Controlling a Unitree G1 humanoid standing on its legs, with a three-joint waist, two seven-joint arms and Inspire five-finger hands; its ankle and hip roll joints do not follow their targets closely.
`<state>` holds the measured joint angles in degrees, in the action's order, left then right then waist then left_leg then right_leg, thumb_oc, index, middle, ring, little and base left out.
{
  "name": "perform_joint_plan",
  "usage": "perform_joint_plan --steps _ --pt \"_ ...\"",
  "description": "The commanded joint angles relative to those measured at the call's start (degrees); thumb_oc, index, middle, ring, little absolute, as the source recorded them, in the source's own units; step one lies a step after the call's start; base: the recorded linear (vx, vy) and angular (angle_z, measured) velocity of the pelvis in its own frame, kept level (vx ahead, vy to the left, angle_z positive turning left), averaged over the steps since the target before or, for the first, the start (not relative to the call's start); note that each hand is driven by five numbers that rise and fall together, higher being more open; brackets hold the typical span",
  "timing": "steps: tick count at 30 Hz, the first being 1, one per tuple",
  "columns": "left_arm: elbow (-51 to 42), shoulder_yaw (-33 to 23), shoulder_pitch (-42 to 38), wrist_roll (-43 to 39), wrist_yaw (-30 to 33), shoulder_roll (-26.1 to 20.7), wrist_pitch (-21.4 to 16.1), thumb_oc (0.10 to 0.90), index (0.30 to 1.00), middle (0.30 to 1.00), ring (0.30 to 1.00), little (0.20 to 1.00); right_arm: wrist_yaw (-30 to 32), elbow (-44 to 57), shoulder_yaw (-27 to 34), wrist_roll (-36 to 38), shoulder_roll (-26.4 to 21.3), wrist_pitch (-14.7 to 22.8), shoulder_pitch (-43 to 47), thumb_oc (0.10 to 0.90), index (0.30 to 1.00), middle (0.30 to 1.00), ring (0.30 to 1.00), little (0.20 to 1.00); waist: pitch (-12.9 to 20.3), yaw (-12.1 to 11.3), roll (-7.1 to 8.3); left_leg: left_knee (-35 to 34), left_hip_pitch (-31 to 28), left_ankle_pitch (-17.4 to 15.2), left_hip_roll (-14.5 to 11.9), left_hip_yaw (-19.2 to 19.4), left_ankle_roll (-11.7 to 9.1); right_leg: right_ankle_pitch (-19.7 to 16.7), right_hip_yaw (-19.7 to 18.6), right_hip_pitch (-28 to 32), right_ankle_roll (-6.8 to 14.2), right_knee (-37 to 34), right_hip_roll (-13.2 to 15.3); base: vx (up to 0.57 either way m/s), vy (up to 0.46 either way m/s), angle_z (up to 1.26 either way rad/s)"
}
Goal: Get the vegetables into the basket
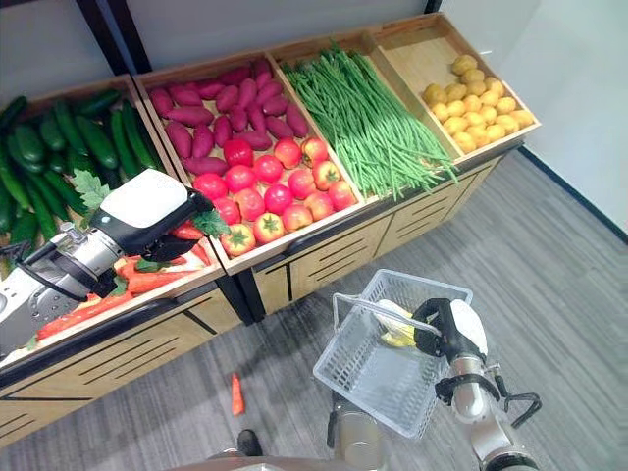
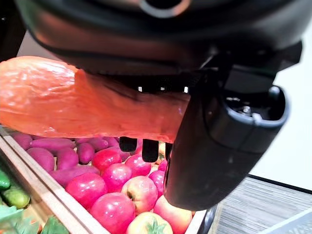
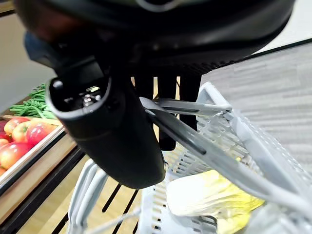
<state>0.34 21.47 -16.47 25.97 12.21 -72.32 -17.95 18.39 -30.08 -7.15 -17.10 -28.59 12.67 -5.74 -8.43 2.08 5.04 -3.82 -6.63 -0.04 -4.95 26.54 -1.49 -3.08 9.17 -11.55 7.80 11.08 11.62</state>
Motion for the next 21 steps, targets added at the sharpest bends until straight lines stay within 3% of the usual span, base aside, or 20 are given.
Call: perform_joint_plan --steps 1,3,9,13,15,16,18,19,20,21 --pt "-4.4 -6.2 -3.4 -1.2 2.6 0.3 -1.6 0.4 0.3 0.3 0.3 0.3 2.1 5.9 1.6 2.5 -2.7 4.5 2.4 0.4 0.3 0.3 0.3 0.3 1.7 0.8 -2.69 1.1 4.4 -0.8 1.4 -4.7 0.4 -4.0 -1.4 5.7 4.2 -2.8 2.1 0.01 -0.08 -0.3" --pt "-5.8 -7.6 -2.5 -0.8 2.7 0.7 -2.0 0.4 0.3 0.3 0.3 0.3 2.4 6.9 2.1 2.3 -2.4 4.2 1.5 0.4 0.3 0.3 0.3 0.3 2.1 0.9 -2.68 1.1 3.6 -0.6 1.1 -2.9 -0.4 -3.7 1.2 6.3 4.1 -6.2 1.9 0.04 -0.145 -0.48" --pt "-8.0 -8.3 -1.2 -2.0 2.2 3.1 -2.6 0.4 0.3 0.3 0.3 0.3 2.8 7.3 3.4 2.0 -2.8 4.1 -0.5 0.4 0.3 0.3 0.3 0.3 3.0 2.2 -3.73 -0.2 2.4 1.0 0.0 -2.3 -2.0 -2.5 1.9 8.8 3.4 -10.9 -0.4 0.04 -0.166 -0.29" --pt "-8.5 -5.2 -3.9 -5.1 1.9 9.4 -3.1 0.4 0.3 0.3 0.3 0.3 5.2 8.6 5.5 0.5 -5.5 4.3 -2.3 0.4 0.3 0.3 0.3 0.3 2.5 4.7 -6.72 0.6 2.1 3.4 -3.2 -2.4 -4.6 0.7 1.3 9.4 0.9 -10.0 -3.6 0.0 -0.288 -0.16" --pt "-7.9 -3.2 -6.4 -5.7 1.7 11.4 -3.0 0.4 0.3 0.3 0.3 0.3 5.9 8.0 5.6 0.4 -6.5 4.4 -2.4 0.4 0.3 0.3 0.3 0.3 1.8 5.2 -6.93 5.3 4.1 3.7 -4.5 -3.8 -5.8 1.2 1.7 10.7 -0.2 -11.2 -4.5 -0.05 -0.264 -0.02" --pt "-7.6 -2.2 -7.0 -5.7 2.0 12.2 -3.1 0.4 0.3 0.3 0.3 0.3 6.2 7.7 5.3 0.2 -7.1 4.4 -1.9 0.4 0.3 0.3 0.3 0.3 1.5 5.0 -6.85 6.8 4.6 4.0 -4.5 -5.4 -6.2 1.3 1.3 11.1 -0.5 -11.5 -4.7 -0.01 -0.122 -0.02" --pt "-7.9 -1.6 -6.9 -5.9 2.3 13.0 -3.0 0.4 0.3 0.3 0.3 0.3 6.3 7.7 5.0 0.1 -8.0 4.1 -0.8 0.4 0.3 0.3 0.3 0.3 0.7 3.6 -6.86 8.0 6.2 4.7 -2.9 -13.5 -6.3 1.4 -0.6 10.9 -0.9 -11.3 -5.1 0.0 -0.027 -0.24" --pt "-7.9 -1.6 -7.0 -5.9 2.3 13.0 -3.0 0.4 0.3 0.3 0.3 0.3 6.3 7.7 5.0 0.1 -8.0 4.1 -0.7 0.4 0.3 0.3 0.3 0.3 0.8 3.6 -6.83 7.9 6.5 5.0 -2.8 -13.5 -6.3 1.2 -0.5 10.7 -0.9 -11.4 -5.1 0.0 0.014 -0.57" --pt "-8.0 -1.8 -6.2 -5.6 2.4 13.1 -2.8 0.4 0.3 0.3 0.3 0.3 6.4 7.4 4.8 0.2 -8.2 4.1 -0.2 0.4 0.3 0.3 0.3 0.3 0.7 3.0 -6.61 6.8 7.6 4.0 -1.3 -18.2 -5.6 1.2 -1.7 10.4 -0.9 -11.1 -4.8 0.03 0.002 -0.58" --pt "-8.0 -2.7 -4.2 -4.7 2.8 12.7 -2.7 0.4 0.3 0.3 0.3 0.3 6.4 6.6 3.7 0.1 -8.4 4.1 1.4 0.4 0.3 0.3 0.3 0.3 0.6 1.4 -6.37 4.9 9.2 2.9 0.1 -25.6 -4.7 0.9 -5.0 9.8 -0.9 -11.0 -4.9 0.06 0.009 -0.41"
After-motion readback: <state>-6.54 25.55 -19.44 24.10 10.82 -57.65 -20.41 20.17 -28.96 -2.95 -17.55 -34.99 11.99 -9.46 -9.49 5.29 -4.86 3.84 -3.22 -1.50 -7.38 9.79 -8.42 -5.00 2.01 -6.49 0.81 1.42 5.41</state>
